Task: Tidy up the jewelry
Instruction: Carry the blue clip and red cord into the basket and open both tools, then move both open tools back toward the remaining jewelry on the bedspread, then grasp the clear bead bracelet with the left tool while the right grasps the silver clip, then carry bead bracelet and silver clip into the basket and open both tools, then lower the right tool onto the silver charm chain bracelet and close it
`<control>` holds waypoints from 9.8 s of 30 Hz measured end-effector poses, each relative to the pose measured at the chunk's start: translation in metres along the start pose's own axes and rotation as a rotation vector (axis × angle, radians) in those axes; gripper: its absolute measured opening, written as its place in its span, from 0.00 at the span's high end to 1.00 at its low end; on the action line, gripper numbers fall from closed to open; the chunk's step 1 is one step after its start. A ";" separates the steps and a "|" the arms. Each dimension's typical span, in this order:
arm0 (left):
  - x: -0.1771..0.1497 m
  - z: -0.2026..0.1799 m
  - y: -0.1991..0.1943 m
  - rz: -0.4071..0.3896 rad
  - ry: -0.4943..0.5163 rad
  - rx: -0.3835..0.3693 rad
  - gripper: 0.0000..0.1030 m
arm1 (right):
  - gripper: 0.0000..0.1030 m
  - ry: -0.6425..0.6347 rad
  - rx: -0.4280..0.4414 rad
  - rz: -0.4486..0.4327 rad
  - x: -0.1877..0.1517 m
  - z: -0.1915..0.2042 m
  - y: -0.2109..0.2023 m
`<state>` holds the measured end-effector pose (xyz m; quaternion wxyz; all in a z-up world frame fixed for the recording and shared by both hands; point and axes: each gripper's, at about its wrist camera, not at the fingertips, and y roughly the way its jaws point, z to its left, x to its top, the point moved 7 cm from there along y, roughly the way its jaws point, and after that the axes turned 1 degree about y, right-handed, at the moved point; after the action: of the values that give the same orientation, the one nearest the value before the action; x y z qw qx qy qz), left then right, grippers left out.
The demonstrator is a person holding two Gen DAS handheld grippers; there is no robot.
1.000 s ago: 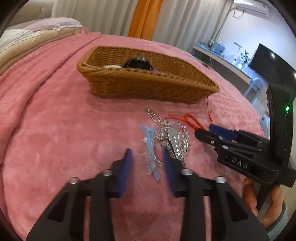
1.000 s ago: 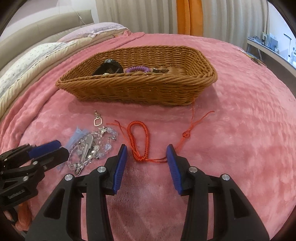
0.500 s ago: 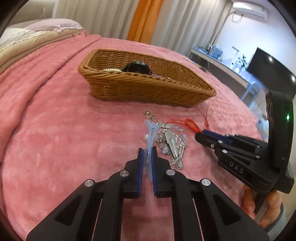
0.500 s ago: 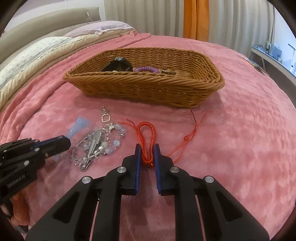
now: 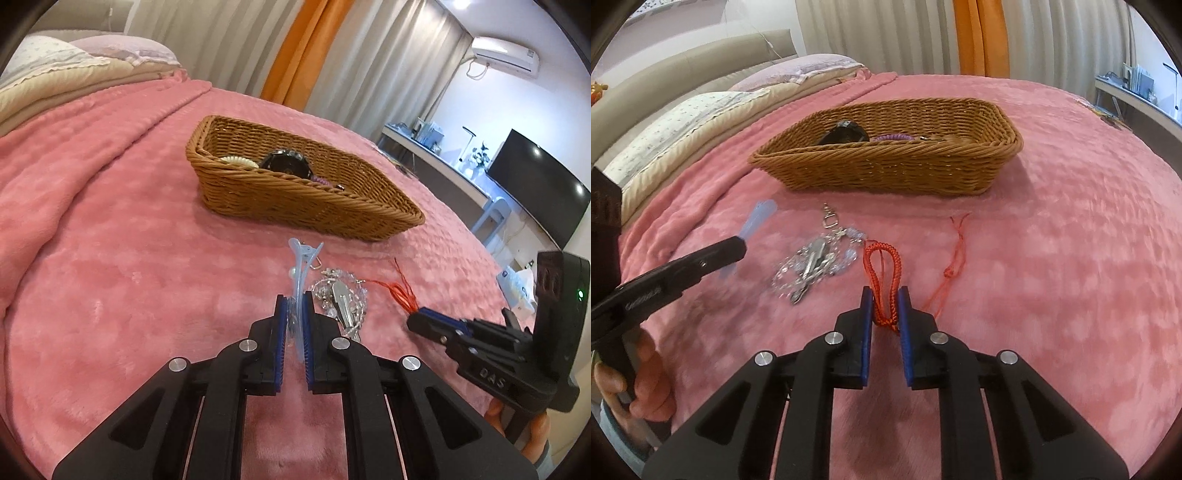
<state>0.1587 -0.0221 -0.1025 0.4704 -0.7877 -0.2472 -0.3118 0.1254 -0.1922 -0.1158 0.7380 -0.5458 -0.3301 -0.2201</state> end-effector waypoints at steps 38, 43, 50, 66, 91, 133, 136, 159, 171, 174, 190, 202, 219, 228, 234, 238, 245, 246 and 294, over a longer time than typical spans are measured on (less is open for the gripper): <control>0.185 -0.030 0.009 -0.241 0.085 -0.026 0.94 | 0.89 0.011 0.021 -0.210 0.212 -0.018 0.013; 0.172 -0.009 0.057 -0.165 0.058 0.003 0.94 | 0.89 0.047 0.012 -0.143 0.197 -0.035 0.059; 0.155 0.017 0.090 -0.076 0.012 0.021 0.94 | 0.89 0.051 -0.002 -0.070 0.179 -0.042 0.091; 0.146 0.019 0.090 -0.069 0.015 0.027 0.55 | 0.51 0.081 0.029 -0.054 0.171 -0.044 0.092; 0.035 -0.011 -0.011 -0.060 -0.018 -0.026 0.49 | 0.51 0.059 -0.003 -0.149 0.055 -0.009 -0.012; -0.013 0.034 -0.015 0.142 -0.008 0.151 0.94 | 0.51 0.145 0.042 -0.051 0.022 -0.025 0.021; -0.018 0.041 -0.014 0.175 -0.019 0.165 0.94 | 0.51 0.115 0.020 -0.036 0.021 -0.019 0.022; -0.013 0.042 -0.004 0.138 0.041 0.215 0.81 | 0.83 -0.090 -0.005 0.117 0.019 0.061 0.057; -0.030 0.022 -0.014 0.178 0.091 0.169 0.91 | 0.88 0.008 -0.032 0.019 0.007 0.011 0.002; -0.036 0.018 -0.023 0.185 0.058 0.099 0.92 | 0.88 0.034 -0.028 0.030 0.001 0.002 0.002; -0.025 0.018 -0.010 0.208 0.085 0.188 0.61 | 0.80 0.058 -0.007 0.052 -0.007 -0.003 0.008; -0.028 0.012 0.001 0.217 0.193 0.249 0.94 | 0.86 -0.041 -0.081 0.067 -0.006 0.012 0.017; 0.036 -0.026 -0.049 -0.008 0.184 0.013 0.95 | 0.86 0.022 0.091 -0.118 0.056 0.005 -0.048; 0.106 -0.052 -0.050 -0.117 0.231 -0.056 0.95 | 0.86 -0.027 0.062 -0.207 0.126 0.006 -0.055; 0.160 -0.059 -0.021 -0.176 0.255 -0.053 0.94 | 0.86 -0.035 0.039 -0.223 0.174 -0.002 -0.027; 0.180 -0.056 0.002 -0.194 0.237 -0.060 0.94 | 0.86 0.004 0.030 -0.197 0.191 -0.014 0.009; 0.184 -0.026 0.058 -0.139 0.192 -0.020 0.94 | 0.86 0.050 0.022 -0.124 0.193 -0.034 0.062; 0.183 -0.023 0.063 -0.131 0.186 -0.018 0.94 | 0.86 0.053 0.018 -0.115 0.191 -0.035 0.067; 0.058 -0.010 -0.022 -0.088 0.018 -0.051 0.50 | 0.68 -0.038 0.054 0.030 0.052 0.020 0.027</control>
<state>0.1813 -0.0158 -0.0438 0.4382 -0.7850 -0.2693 -0.3454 0.1748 -0.1628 -0.0925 0.7493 -0.5348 -0.3416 -0.1895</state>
